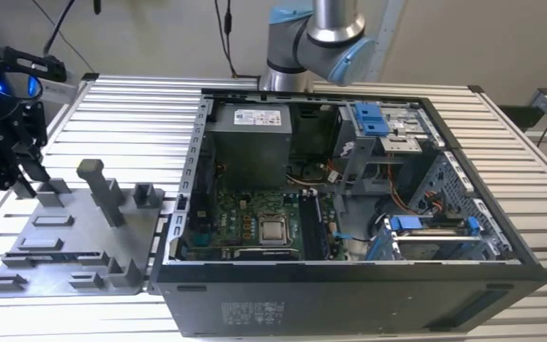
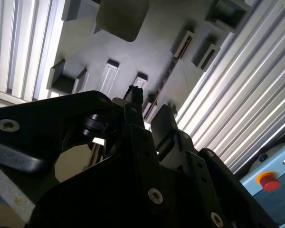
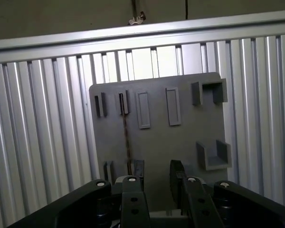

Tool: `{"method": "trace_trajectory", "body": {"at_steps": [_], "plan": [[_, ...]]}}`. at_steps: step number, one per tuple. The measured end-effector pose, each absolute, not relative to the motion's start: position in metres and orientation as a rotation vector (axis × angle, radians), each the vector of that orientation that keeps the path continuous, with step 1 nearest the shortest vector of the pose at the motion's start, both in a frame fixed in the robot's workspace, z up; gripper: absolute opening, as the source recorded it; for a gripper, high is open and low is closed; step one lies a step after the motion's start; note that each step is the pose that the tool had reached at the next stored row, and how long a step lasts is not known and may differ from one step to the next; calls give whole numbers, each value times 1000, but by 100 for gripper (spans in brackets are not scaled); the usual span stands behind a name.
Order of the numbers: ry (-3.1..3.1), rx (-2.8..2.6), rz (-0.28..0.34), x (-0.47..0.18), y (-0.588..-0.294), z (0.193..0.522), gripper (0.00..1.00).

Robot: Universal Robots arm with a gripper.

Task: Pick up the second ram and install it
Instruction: 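Pick up the second ram and move it above second insertion slot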

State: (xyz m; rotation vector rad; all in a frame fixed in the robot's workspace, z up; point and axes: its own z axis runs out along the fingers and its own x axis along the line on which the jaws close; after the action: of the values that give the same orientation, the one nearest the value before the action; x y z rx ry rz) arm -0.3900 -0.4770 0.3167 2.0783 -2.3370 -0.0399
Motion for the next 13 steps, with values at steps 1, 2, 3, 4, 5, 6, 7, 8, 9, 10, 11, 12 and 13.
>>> {"method": "trace_trajectory", "body": {"at_steps": [1,2,3,4,5,6,7,8,9,10,11,12,13], "plan": [[-2337,2078,-40,-390,-477,316,36],[-2337,2078,-40,-390,-477,315,36],[-2337,2078,-40,-390,-477,314,36],[-2337,2078,-40,-390,-477,314,36],[-2337,2078,-40,-390,-477,314,36],[-2337,2078,-40,-390,-477,314,36],[-2337,2078,-40,-390,-477,314,36],[-2337,2078,-40,-390,-477,314,36],[-2337,2078,-40,-390,-477,314,36],[-2337,2078,-40,-390,-477,313,36],[-2337,2079,-40,-390,-477,313,36],[-2337,2079,-40,-390,-477,313,36],[-2337,2079,-40,-390,-477,312,36]]}}
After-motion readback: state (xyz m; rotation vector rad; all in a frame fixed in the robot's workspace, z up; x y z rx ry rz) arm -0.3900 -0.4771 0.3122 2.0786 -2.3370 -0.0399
